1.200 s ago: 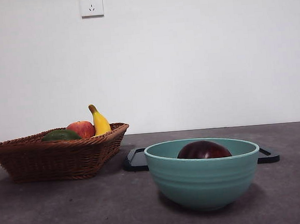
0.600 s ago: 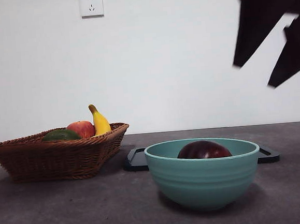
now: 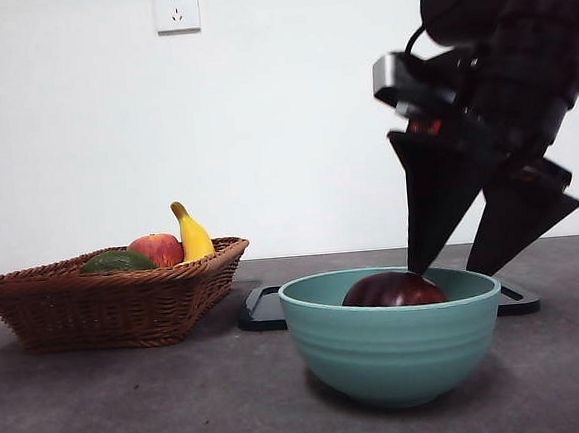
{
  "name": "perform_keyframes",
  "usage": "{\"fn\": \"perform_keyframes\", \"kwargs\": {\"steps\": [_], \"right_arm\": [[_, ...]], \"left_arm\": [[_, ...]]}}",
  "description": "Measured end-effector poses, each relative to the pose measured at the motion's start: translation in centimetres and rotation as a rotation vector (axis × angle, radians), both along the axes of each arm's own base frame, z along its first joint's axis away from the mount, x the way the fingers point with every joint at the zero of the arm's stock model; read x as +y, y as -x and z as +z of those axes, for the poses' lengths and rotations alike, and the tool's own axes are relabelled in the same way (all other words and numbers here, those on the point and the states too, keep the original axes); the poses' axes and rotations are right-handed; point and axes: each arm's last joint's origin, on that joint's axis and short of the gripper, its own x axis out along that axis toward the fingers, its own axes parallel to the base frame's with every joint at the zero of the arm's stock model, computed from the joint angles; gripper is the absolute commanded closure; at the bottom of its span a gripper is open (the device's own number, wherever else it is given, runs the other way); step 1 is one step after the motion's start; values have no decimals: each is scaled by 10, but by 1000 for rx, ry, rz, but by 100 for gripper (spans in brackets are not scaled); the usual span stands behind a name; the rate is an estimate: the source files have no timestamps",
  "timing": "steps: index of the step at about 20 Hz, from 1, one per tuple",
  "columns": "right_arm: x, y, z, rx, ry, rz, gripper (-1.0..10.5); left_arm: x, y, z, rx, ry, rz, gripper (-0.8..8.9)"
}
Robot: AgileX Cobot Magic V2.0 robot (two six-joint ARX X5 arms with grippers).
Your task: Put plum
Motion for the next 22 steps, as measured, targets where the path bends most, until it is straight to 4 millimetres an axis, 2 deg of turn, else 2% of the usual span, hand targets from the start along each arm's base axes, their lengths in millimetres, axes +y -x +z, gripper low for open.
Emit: {"fn": "perform_keyframes", "kwargs": {"steps": [6,9,16,19,22], "right_arm": [[9,-4,-15,28,15,22,843],[13,-4,-15,17,11,32,937],[12,-4,-15,22,11,22,936],[12,-2,-8,11,-1,11,937],[13,-13,15,-54,-8,-25,937]], "left_arm": [[0,0,0,0,0,0,381],[0,0,0,-5,2,0,381],[-1,-1,1,-21,7,-2,381],[-1,-1,1,-21,7,-2,381],[-1,-1,1,-22,7,-2,381]]}}
